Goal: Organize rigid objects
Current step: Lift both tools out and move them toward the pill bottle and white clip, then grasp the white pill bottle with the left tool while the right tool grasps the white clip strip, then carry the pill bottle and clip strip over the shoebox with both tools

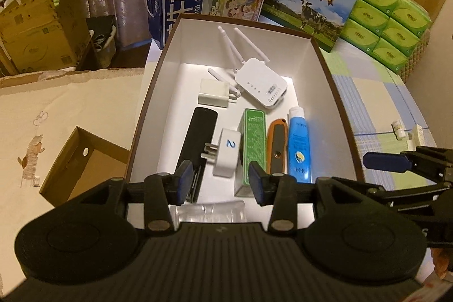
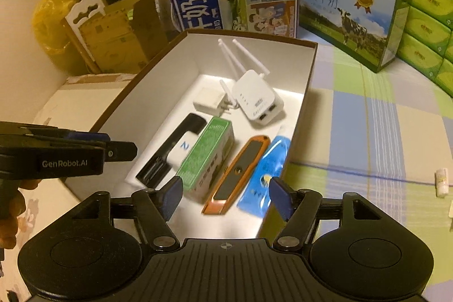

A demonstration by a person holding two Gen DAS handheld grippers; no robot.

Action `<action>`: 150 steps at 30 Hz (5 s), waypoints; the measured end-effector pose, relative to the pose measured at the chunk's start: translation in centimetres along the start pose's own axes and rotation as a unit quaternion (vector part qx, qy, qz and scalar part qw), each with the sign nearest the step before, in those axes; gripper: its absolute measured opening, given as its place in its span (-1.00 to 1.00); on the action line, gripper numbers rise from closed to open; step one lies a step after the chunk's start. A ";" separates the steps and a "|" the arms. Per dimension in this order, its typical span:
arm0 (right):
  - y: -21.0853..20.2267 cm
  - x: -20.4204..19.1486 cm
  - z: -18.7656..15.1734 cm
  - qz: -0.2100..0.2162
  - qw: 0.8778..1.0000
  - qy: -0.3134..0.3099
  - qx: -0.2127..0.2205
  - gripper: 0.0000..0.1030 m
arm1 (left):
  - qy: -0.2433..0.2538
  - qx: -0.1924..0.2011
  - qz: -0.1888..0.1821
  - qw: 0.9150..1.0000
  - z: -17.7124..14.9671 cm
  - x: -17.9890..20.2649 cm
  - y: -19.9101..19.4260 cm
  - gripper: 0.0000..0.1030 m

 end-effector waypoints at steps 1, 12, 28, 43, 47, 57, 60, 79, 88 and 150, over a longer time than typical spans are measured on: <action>-0.4 -0.1 -0.3 0.003 1.000 0.000 0.001 0.26 | 0.002 0.002 0.002 1.000 -0.3 0.3 -0.4 -0.25; -4.1 0.9 -3.7 0.022 1.000 -0.005 -0.003 0.26 | 0.004 0.009 0.019 1.000 -3.7 3.5 -4.1 -0.22; -8.2 8.2 -7.4 0.022 0.999 0.015 -0.038 0.26 | -0.020 -0.012 0.029 0.999 -8.3 10.8 -5.4 -0.21; -12.2 17.0 -10.3 0.002 0.997 0.054 -0.053 0.26 | 0.004 -0.039 -0.004 0.999 -9.8 21.5 -3.0 -0.21; -13.1 19.8 -11.0 -0.012 0.996 0.075 -0.055 0.26 | 0.015 -0.046 -0.021 0.999 -9.8 24.3 -1.9 -0.21; -14.4 26.8 -13.0 -0.047 0.987 0.145 -0.053 0.26 | 0.057 -0.059 -0.046 0.996 -8.4 29.7 1.5 -0.21; -14.6 28.2 -13.2 -0.054 0.985 0.157 -0.050 0.26 | 0.069 -0.060 -0.052 0.994 -7.8 31.0 2.5 -0.21; -10.5 35.1 -8.9 -0.112 0.978 0.175 0.001 -0.02 | 0.112 -0.045 -0.060 0.991 -2.2 36.6 10.7 -0.22; -6.3 36.5 -6.9 -0.111 0.978 0.178 -0.008 -0.10 | 0.116 -0.056 -0.060 0.990 -0.3 37.0 14.1 -0.22; -4.3 31.4 -10.7 0.011 0.994 0.056 -0.088 -0.52 | 0.036 -0.125 -0.028 0.991 -6.7 31.3 13.6 -0.57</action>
Point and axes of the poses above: each gripper's, at about its wrist camera, not at the fingertips, and y roughly the way its jaws point, x to its right, z to its top, the point moved 2 cm from there along y, roughly the way its jaws point, and after that the axes turned 1 degree about -x, right-handed, at the moved point
